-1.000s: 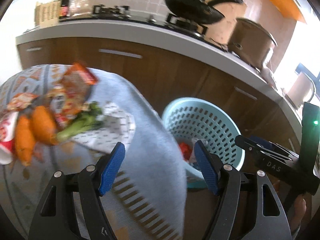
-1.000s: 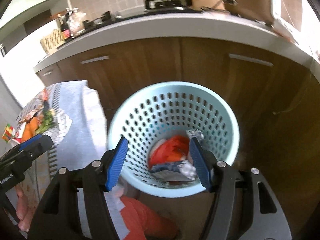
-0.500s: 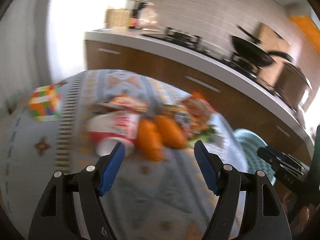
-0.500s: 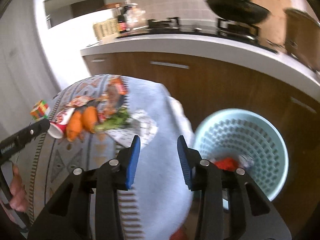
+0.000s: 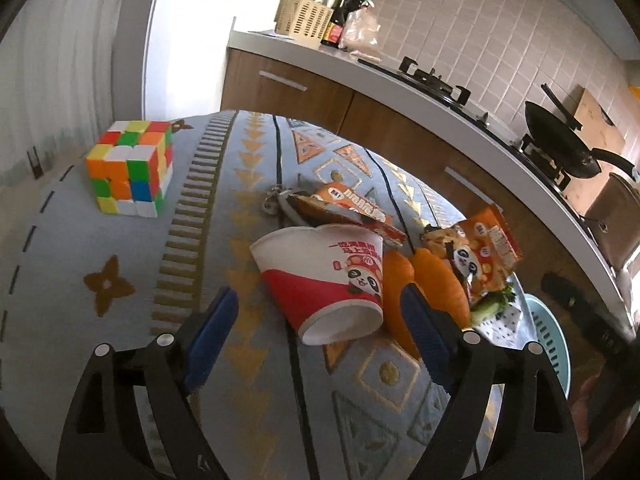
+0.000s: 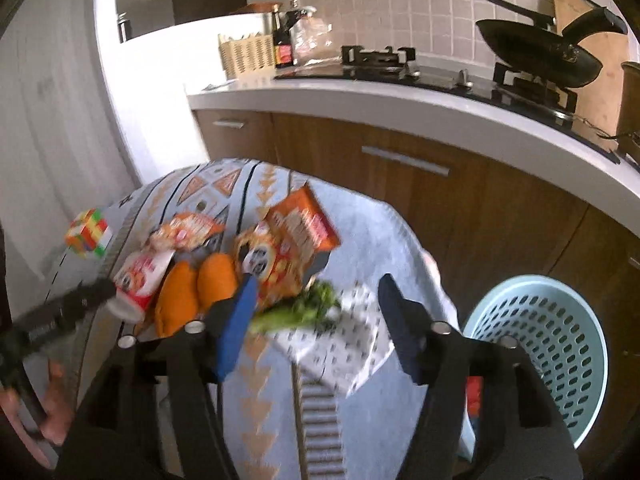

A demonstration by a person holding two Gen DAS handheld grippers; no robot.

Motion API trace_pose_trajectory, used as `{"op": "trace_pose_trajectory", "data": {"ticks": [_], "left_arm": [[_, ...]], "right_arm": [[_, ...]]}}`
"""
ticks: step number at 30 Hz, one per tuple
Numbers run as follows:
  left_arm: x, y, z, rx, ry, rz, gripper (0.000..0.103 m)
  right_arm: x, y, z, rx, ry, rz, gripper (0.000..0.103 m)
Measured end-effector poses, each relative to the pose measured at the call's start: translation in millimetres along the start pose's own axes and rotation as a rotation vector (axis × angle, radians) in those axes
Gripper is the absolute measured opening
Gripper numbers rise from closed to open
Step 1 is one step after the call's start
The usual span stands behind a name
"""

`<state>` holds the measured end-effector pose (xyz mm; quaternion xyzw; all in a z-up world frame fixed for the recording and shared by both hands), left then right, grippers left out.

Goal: Collect trash
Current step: 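Grasp the red-and-white paper cup with the left tool while the right tool grasps the orange snack bag, then carry the cup and snack bag over the basket while both tools open to drop them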

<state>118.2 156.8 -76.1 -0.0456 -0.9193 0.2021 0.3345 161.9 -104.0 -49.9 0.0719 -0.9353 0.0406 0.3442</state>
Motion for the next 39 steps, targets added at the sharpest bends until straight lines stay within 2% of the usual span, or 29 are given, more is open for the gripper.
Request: {"op": "trace_pose_trajectory", "data": {"ticks": [8, 9, 10, 11, 14, 20, 21, 24, 26, 31, 39], "left_arm": [[-19.0, -5.5, 8.5, -0.046, 0.028, -0.015, 0.079], [-22.9, -5.4, 8.9, -0.043, 0.049, -0.013, 0.074], [-26.4, -5.1, 9.4, -0.041, 0.067, -0.007, 0.061], [-28.6, -3.6, 10.3, -0.042, 0.079, -0.005, 0.061], [-27.1, -3.4, 11.2, -0.041, 0.068, -0.008, 0.061], [-13.9, -1.6, 10.5, -0.031, -0.006, 0.012, 0.06], [-12.2, -2.8, 10.9, -0.037, -0.016, 0.015, 0.06], [-10.2, -7.5, 11.4, -0.061, -0.027, 0.013, 0.06], [-9.7, -9.3, 10.8, -0.07, -0.033, 0.011, 0.06], [-7.7, -8.3, 10.5, -0.07, -0.042, 0.019, 0.06], [-1.9, -15.0, 13.5, -0.098, -0.064, 0.03, 0.06]], "right_arm": [[-29.6, 4.4, -12.6, 0.002, 0.005, 0.022, 0.065], [-32.7, 4.2, -13.2, -0.001, 0.009, 0.021, 0.065], [-37.0, 4.1, -13.8, -0.004, 0.015, 0.016, 0.065], [-41.5, 4.3, -14.2, -0.008, 0.022, 0.009, 0.065], [-52.6, 8.3, -14.9, -0.005, 0.045, -0.018, 0.065], [-71.5, 18.6, -15.1, 0.006, 0.095, -0.084, 0.065], [-72.4, 19.7, -14.5, 0.009, 0.097, -0.087, 0.059], [-76.2, 24.2, -11.9, 0.023, 0.123, -0.098, 0.023], [-73.1, 25.9, -9.9, 0.031, 0.108, -0.099, 0.013], [-54.2, 24.5, -10.8, 0.025, 0.05, -0.117, 0.005], [-11.8, 14.1, -27.6, -0.019, -0.061, -0.134, 0.004]]}}
Point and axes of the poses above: each gripper's, at about its wrist camera, not at the fingertips, and x roughly against the way its jaws point, y to its left, z to its underside, the point moved 1 cm from there along -x, roughly the way its jaws point, and after that the axes turned 10 degrees about z, right-handed, at the moved point
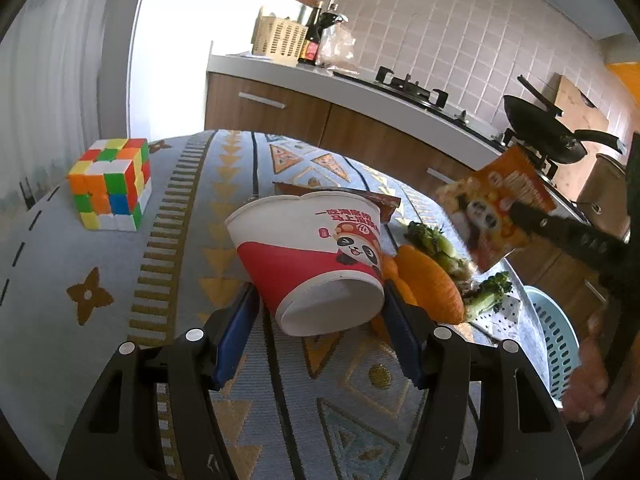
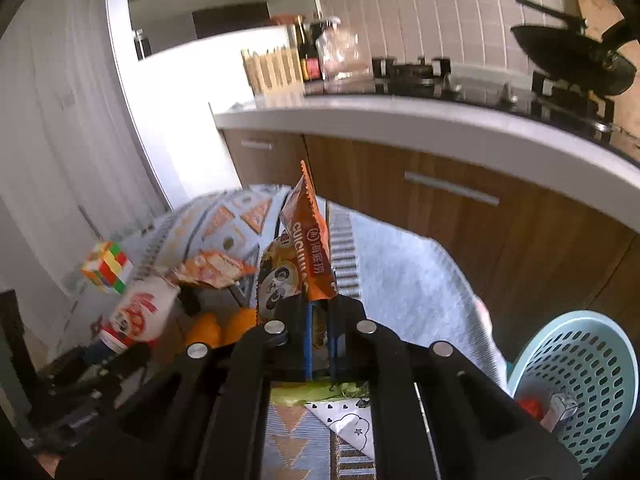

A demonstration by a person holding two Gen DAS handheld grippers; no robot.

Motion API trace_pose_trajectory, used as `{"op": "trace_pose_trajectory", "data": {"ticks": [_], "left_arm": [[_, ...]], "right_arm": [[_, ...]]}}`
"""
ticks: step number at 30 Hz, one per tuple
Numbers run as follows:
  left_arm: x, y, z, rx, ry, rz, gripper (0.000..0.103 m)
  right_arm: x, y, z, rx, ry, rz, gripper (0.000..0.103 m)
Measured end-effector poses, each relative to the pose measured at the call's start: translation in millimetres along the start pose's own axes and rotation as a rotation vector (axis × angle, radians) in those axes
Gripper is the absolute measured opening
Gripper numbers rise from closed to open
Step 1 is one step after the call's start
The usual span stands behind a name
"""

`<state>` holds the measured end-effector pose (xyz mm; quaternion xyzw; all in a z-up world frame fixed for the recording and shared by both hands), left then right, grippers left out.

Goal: Collect trash
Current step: 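Carry the cup and snack bag over the basket while both tools open to drop them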

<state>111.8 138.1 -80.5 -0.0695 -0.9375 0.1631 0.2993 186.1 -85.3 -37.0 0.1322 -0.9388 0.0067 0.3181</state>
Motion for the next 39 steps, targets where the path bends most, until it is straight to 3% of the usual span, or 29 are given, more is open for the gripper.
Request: {"op": "trace_pose_trajectory", "data": {"ticks": [6, 15, 21, 28, 39], "left_arm": [[13.0, -12.8, 4.3, -0.013, 0.001, 0.062, 0.06], [47.7, -67.3, 3.3, -0.105, -0.054, 0.157, 0.06], [44.9, -120.8, -1.9, -0.184, -0.05, 0.243, 0.06], [12.2, -199.5, 9.0, -0.285, 0.034, 0.356, 0.06], [-55.4, -280.6, 48.3, -0.348, 0.239, 0.447, 0.06]], "right_arm": [[40.4, -9.1, -12.4, -0.005, -0.08, 0.015, 0.004], [101.0, -55.7, -8.2, -0.075, -0.173, 0.086, 0.004], [138.2, -109.6, 13.9, -0.147, -0.186, 0.21, 0.004], [160.5, -178.1, 51.3, -0.23, -0.114, 0.38, 0.004], [152.2, -261.6, 111.9, -0.389, 0.08, 0.478, 0.004]]}}
Point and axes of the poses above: each gripper's, at about its wrist camera, not at the fingertips, and x roughly against the way its jaws point, y to its left, z to its underside, the point moved 1 cm from there along -x, roughly the way its jaws point, and after that the axes turned 10 degrees about z, right-handed, at the moved point
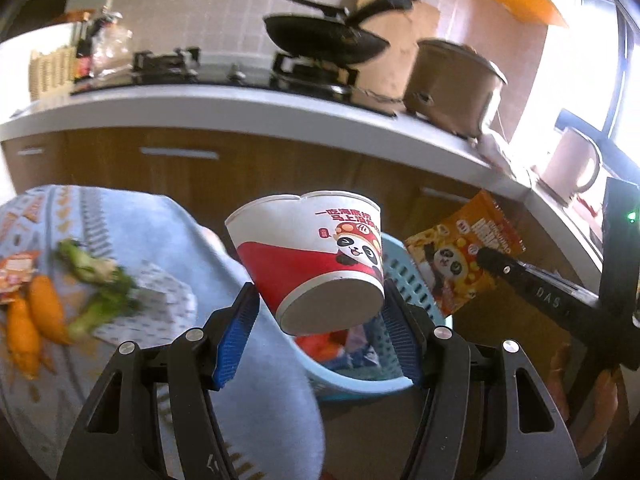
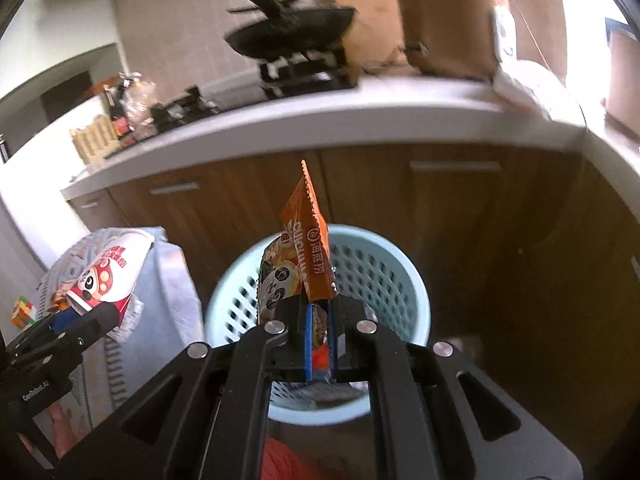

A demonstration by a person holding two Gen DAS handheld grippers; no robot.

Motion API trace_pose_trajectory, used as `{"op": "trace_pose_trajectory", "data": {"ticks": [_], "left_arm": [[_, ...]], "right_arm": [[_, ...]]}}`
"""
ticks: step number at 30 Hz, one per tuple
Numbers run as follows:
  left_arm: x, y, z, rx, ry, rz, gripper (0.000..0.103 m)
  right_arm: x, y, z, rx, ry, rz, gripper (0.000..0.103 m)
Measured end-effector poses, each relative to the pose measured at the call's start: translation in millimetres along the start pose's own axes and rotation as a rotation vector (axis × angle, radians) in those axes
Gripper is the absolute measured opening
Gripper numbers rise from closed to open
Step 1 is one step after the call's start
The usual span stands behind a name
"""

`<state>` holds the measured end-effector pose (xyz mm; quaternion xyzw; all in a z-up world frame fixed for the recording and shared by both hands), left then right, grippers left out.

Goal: Collect trash
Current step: 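Carry the cup and snack bag over the basket while both tools open to drop them, then lift both open tools from the basket and move them back over the table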

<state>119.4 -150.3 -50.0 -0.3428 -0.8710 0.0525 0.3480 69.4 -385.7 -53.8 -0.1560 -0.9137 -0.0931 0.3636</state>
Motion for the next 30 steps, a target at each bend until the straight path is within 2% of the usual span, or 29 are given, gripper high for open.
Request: {"op": "trace_pose_trajectory", "data": {"ticks": [5, 15, 17, 20, 27, 30], "left_arm": [[-26.7, -7.6, 7.7, -0.003, 0.068, 0.012, 0.06], [-59.8, -13.2, 19.8, -0.02, 0.15, 0.014, 0.061], [-62.6, -14.0, 21.2, -0.025, 0.155, 0.01, 0.061], [-64.3, -12.6, 21.8, -0.022, 0.158, 0.012, 0.067], [-58.4, -2.8, 22.4, 0.008, 0.149, 0.004, 0.067], [-50.9, 1.8, 22.4, 0.019, 0.133, 0.001, 0.067]], "right_arm": [[-23.1, -9.8, 9.8, -0.012, 0.089, 0.03, 0.004], [-44.0, -14.6, 23.0, -0.013, 0.15, 0.051, 0.005], [-46.8, -14.3, 23.9, -0.013, 0.164, 0.052, 0.009], [-51.1, -13.2, 26.1, -0.012, 0.173, 0.054, 0.017], [-45.0, -9.2, 26.1, -0.007, 0.144, 0.052, 0.044], [-41.9, -5.5, 24.9, -0.001, 0.134, 0.041, 0.044]]}}
Point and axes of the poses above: each gripper's, at about its wrist camera, not at the fingertips, and x roughly against the way its jaws point, y to its left, z to its underside, the point moved 1 cm from there along -x, roughly the way its jaws point, and after that the axes turned 10 degrees about z, right-handed, at the moved point
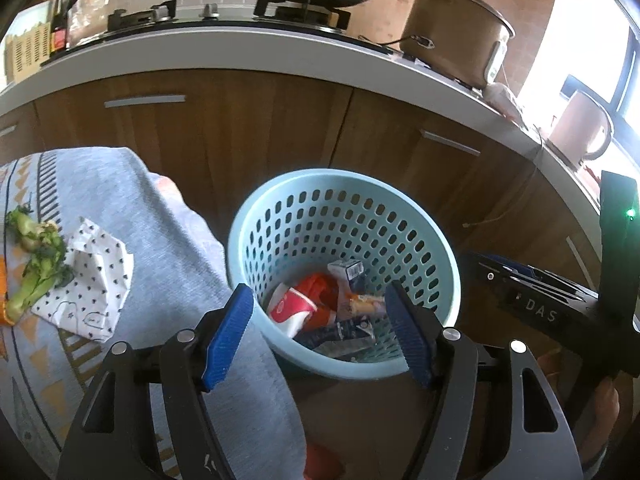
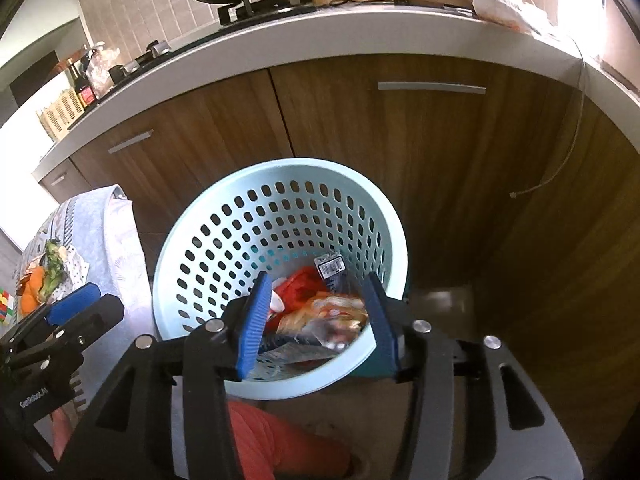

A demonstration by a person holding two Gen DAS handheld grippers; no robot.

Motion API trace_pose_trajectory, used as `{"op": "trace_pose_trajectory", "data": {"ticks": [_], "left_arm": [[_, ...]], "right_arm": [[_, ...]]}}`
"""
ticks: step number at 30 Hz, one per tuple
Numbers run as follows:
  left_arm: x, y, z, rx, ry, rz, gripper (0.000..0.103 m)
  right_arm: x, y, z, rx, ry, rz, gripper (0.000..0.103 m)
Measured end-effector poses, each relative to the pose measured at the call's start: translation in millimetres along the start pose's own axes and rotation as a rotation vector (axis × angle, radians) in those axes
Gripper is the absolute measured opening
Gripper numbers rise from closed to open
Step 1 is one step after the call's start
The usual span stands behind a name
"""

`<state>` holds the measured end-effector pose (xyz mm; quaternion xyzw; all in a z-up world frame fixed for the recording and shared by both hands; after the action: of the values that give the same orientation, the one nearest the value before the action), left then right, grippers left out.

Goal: Collect trash
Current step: 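Lift both open tools from the basket and move them back over the table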

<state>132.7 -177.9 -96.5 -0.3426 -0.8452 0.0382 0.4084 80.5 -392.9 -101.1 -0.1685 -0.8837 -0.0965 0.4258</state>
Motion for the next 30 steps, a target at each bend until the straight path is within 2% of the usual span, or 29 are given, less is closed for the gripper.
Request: {"op": "trace_pose_trajectory", "data": {"ticks": [6, 13, 22, 27, 30], "left_arm": [[15.9, 6.7, 1.3, 0.023, -0.035, -0.012, 0.067], [55.2, 29.5, 6.9, 0.083, -0.103, -0.048, 0.067], [130.7, 90.5, 18.5, 0.226, -0.22, -0.178, 0.067], [166.7, 131.2, 28.7, 0.319, -0.255, -0.275, 0.067], [180.9, 154.1, 32.5, 0.371, -0.267, -0.297, 0.065]], "right_arm": [[7.6, 12.7, -0.8, 0.019, -0.024, -0.016, 0.044], [22.7, 38.8, -1.8, 0.061, -0.065, -0.059, 0.044], [42.6, 97.7, 0.9, 0.159, -0.11, -0.143, 0.044], [50.0, 127.3, 2.4, 0.208, -0.119, -0.176, 0.044], [54.5, 146.1, 2.9, 0.24, -0.127, -0.197, 0.044]]}}
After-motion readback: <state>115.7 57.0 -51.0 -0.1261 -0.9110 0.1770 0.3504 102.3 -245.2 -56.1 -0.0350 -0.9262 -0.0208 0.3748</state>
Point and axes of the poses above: each gripper's, at about its wrist camera, not at the fingertips, and x roughly against the way its jaws point, y to its left, z to its underside, the point moved 1 cm from there along -x, roughly the way its jaws point, and after that the axes turned 10 degrees about z, right-handed, at the moved point
